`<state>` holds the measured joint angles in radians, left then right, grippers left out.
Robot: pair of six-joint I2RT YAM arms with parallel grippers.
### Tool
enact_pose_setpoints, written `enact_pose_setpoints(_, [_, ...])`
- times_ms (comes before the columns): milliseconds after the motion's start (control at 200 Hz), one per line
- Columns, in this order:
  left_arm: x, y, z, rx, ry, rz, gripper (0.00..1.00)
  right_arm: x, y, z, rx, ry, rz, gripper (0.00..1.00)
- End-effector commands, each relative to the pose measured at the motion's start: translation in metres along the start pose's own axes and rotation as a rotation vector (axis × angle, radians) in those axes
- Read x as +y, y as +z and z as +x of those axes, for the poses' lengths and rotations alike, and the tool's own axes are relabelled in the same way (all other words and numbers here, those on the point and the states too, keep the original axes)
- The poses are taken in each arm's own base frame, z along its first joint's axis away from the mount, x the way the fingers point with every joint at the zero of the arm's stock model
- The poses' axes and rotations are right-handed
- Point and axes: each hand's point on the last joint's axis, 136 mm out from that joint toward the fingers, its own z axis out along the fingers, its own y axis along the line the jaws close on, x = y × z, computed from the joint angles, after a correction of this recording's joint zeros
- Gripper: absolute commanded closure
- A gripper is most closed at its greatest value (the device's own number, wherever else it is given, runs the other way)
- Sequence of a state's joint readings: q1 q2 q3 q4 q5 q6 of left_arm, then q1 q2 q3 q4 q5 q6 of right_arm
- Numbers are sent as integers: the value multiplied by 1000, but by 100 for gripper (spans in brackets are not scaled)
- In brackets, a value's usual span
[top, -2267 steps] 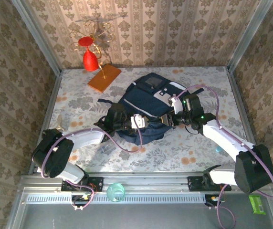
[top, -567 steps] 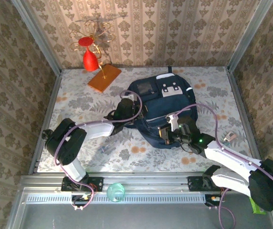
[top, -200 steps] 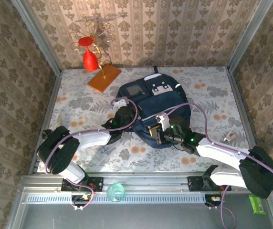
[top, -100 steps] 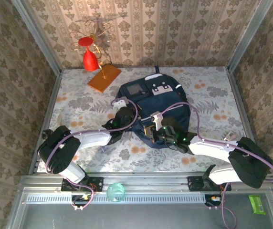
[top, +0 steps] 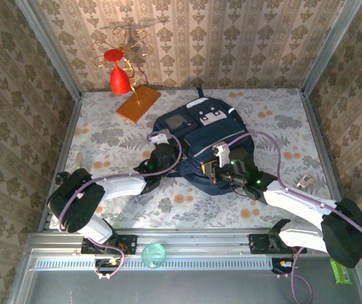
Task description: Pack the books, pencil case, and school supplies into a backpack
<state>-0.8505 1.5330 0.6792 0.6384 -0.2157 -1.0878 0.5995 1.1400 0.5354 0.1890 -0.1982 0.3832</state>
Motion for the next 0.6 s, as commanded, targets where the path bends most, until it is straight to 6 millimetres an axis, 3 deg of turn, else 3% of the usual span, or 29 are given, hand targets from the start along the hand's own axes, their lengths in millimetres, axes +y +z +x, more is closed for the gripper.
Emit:
enact_pose_setpoints(0, [-23,-6,6,47,-2,76,77,-31,-18,-3,-20,18,88,100])
enact_pose_setpoints(100, [-26,-7,13,69,9,85,68,-45,-29,-5,-21,41,98,100])
enact_pose_setpoints(295, [-23,3,11,119,59,60,52,-46,-36,-5,-23,41,84,100])
enact_pose_setpoints(595, [-30,27,18,240,116,70,48,-47,-31,0,-18,61,69,100])
